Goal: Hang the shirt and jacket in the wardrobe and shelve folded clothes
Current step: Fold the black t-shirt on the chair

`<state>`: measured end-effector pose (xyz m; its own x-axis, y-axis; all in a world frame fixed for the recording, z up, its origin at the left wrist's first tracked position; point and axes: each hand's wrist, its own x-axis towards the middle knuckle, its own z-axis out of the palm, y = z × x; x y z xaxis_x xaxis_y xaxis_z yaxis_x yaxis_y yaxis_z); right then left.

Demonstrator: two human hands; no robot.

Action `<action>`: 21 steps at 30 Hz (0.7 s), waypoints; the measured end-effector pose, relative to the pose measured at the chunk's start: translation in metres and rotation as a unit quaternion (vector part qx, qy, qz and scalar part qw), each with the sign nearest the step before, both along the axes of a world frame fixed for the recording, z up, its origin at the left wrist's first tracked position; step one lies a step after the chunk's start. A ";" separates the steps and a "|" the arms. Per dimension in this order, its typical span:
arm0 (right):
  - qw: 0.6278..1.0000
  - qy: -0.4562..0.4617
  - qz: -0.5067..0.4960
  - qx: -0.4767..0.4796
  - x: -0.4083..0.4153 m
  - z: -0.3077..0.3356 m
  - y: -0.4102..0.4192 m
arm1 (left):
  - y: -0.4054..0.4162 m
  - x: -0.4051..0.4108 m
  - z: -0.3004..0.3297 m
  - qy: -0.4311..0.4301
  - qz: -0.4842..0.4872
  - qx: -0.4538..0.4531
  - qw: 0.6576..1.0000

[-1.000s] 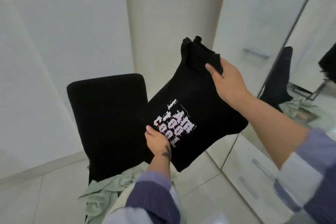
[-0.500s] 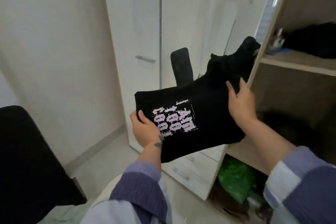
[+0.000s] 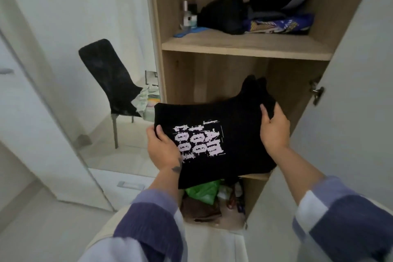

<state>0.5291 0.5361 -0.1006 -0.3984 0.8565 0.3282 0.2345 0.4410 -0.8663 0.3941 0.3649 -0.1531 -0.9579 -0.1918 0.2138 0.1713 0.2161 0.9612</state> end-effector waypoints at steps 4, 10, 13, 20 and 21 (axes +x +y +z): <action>0.998 -0.030 -0.042 -0.023 0.001 -0.044 0.038 | 0.050 -0.012 -0.038 0.001 -0.045 -0.046 0.998; 0.993 -0.051 -0.095 -0.052 -0.029 -0.145 0.097 | 0.115 -0.056 -0.112 -0.014 -0.112 -0.115 0.987; 0.992 -0.047 -0.090 -0.081 -0.054 -0.199 0.121 | 0.139 -0.087 -0.156 -0.012 -0.116 -0.155 0.981; 0.980 -0.165 -0.099 -0.059 -0.081 -0.292 0.164 | 0.173 -0.143 -0.244 -0.016 -0.193 -0.221 0.956; 0.976 -0.180 -0.107 -0.057 -0.085 -0.299 0.169 | 0.177 -0.148 -0.251 -0.012 -0.202 -0.229 0.952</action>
<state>0.4444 0.7053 -0.3991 -0.2777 0.9556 0.0981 0.6092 0.2541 -0.7512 0.2463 0.5415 -0.4040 -0.9391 0.3024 0.1633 0.3090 0.5349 0.7864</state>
